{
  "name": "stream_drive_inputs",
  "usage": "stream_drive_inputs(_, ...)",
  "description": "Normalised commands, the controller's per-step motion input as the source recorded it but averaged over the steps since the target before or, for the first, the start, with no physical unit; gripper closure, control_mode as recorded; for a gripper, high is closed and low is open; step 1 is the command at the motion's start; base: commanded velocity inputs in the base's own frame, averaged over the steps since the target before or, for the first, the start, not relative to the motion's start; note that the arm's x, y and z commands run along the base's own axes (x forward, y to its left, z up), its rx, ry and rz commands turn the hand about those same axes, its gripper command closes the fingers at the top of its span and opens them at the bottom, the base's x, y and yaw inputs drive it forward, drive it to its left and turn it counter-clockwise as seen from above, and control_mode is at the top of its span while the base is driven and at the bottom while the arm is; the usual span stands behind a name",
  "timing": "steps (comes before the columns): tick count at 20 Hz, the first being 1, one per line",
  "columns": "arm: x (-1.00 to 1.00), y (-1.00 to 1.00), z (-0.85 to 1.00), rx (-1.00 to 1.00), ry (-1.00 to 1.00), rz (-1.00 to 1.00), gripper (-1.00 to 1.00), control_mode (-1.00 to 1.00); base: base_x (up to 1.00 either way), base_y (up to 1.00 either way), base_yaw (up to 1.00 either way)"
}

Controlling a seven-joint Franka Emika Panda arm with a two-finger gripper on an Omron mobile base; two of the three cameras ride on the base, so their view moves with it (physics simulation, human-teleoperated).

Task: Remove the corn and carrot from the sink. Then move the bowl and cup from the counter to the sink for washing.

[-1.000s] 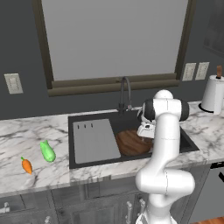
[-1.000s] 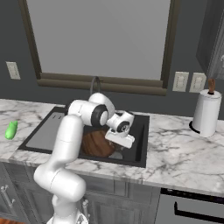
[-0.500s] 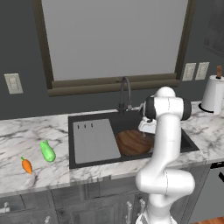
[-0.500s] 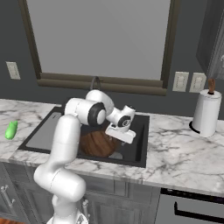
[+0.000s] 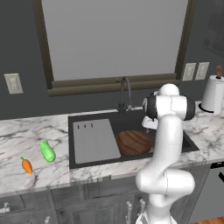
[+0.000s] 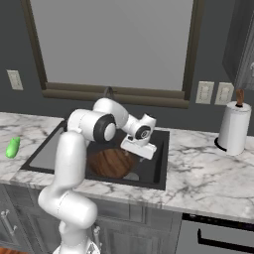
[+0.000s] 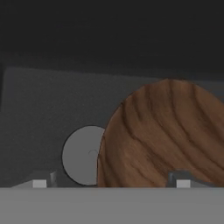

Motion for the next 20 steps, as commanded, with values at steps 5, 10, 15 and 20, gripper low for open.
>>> stream_drive_inputs(5,-0.24,-0.05,0.44,0.0,0.0,0.0,-1.0,-1.0,0.0,0.0,0.0)
stream_drive_inputs(10,-0.26,-0.08,0.43,0.0,0.0,-0.04,-1.0,-1.0,0.0,0.0,0.0)
stream_drive_inputs(15,-0.33,-0.07,0.42,-0.03,0.0,-0.11,-1.0,-1.0,0.0,0.0,0.0)
stream_drive_inputs(20,-0.33,-0.05,0.35,-0.05,0.0,-0.25,-1.0,-1.0,0.0,0.0,0.0)
